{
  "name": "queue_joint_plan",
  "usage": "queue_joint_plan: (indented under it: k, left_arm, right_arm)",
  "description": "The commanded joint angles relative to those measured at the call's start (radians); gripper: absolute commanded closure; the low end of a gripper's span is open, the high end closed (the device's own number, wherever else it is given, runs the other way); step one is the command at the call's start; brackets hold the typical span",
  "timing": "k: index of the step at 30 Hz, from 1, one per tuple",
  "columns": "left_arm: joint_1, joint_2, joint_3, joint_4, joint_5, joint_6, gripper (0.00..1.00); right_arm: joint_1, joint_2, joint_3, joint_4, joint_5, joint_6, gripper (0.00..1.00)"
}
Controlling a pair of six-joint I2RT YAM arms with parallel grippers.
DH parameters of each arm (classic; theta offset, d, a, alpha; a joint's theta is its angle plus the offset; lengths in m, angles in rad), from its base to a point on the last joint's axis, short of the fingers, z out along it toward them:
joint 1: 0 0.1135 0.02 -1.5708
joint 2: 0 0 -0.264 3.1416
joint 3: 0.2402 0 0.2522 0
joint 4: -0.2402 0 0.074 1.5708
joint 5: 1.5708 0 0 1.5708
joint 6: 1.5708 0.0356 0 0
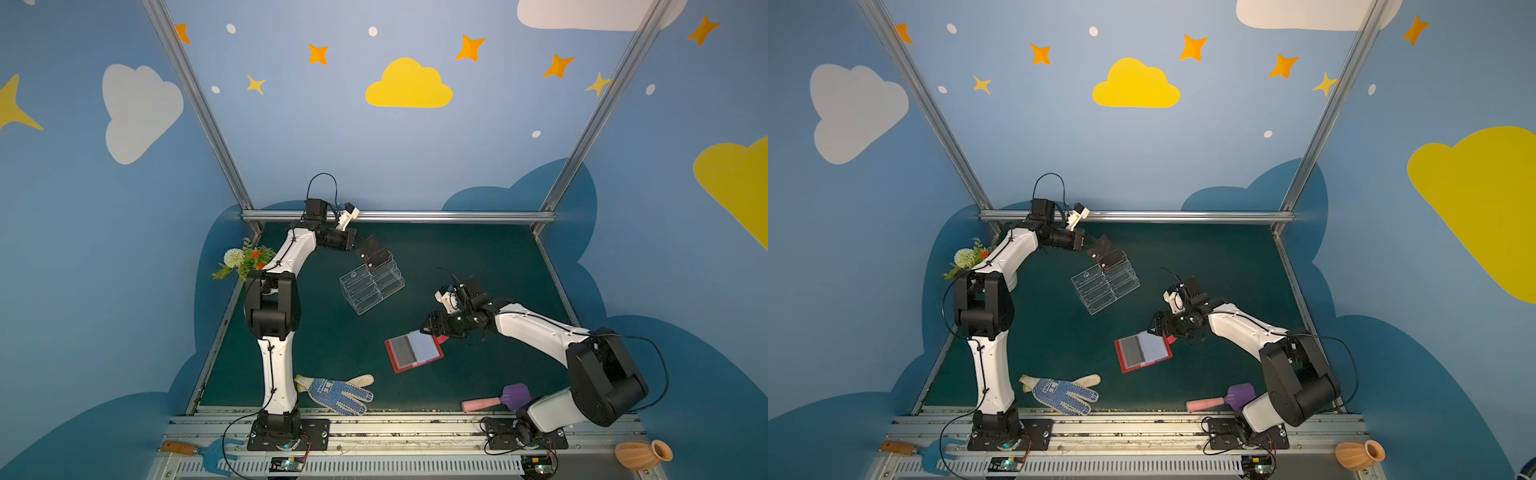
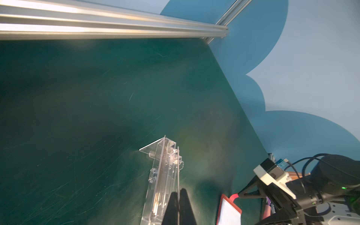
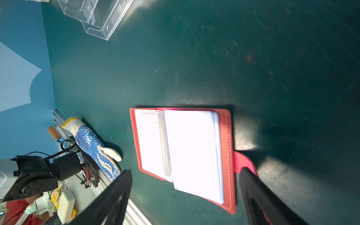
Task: Take the credit cards out of the card holder
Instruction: Place the credit card in the storage box.
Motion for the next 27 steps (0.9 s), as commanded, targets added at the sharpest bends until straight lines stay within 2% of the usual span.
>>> queue_joint_plan:
  k: [1, 20, 27]
  left_arm:
    - [-0.015, 0.031, 0.032, -0.06, -0.037, 0.059, 0.96]
    - [-0.078, 0.125, 0.198, -0.155, -0.153, 0.15, 0.96]
    - [-0.092, 0.137, 0.203, -0.149, -0.188, 0.188, 0.96]
  right_arm:
    - [-0.008, 0.013, 0.014, -0.004, -0.024, -0.017, 0.16]
    - [-0.027, 0.038, -0.001, 0.029, -0.071, -0.017, 0.17]
    - [-0.029, 0.044, -0.003, 0.035, -0.087, -0.016, 0.17]
